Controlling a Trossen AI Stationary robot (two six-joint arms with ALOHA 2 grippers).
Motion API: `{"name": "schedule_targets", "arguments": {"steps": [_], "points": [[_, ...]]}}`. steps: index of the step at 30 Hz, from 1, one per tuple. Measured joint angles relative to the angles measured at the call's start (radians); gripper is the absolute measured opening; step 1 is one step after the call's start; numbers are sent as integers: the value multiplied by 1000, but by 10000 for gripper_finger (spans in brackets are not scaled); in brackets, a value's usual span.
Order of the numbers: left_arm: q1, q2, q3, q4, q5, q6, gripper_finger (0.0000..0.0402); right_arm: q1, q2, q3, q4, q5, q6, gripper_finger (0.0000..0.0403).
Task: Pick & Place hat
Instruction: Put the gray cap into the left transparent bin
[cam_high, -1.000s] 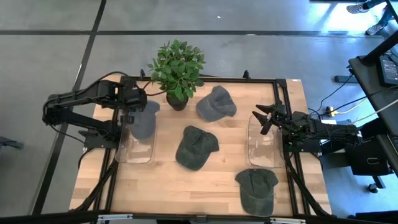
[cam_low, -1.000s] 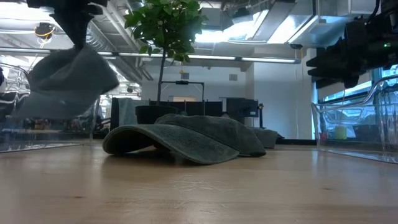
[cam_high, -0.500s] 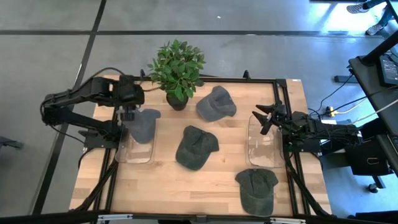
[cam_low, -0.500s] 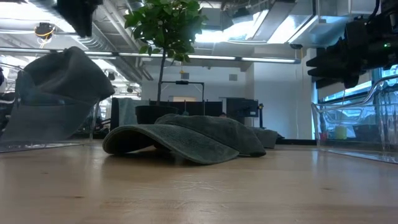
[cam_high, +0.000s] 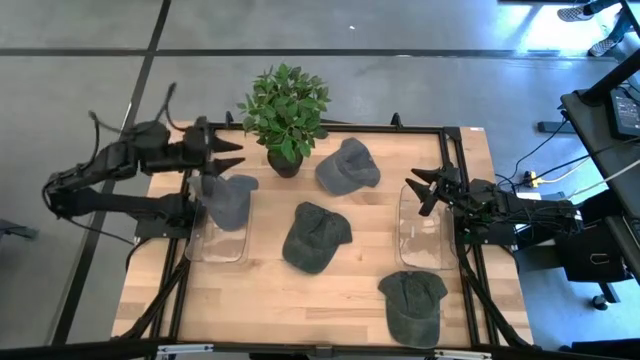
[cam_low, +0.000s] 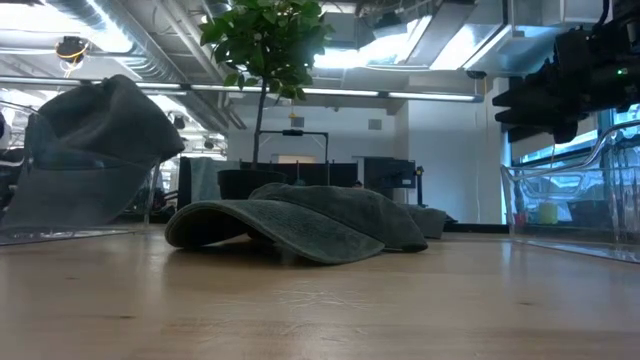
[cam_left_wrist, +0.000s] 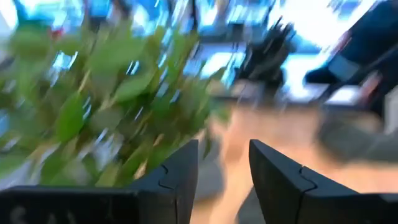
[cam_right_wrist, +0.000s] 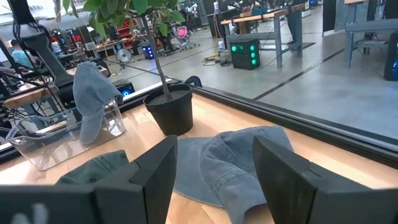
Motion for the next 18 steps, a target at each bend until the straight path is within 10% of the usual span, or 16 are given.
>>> {"name": "schedule_targets", "arguments": {"steps": [8, 18], "points": [[0, -130, -281, 355, 137, 42, 135, 0, 0, 0, 0, 0, -2, 209], [-1, -122, -425, 409, 136, 159, 138, 0, 0, 0, -6, -13, -45, 209]]}}
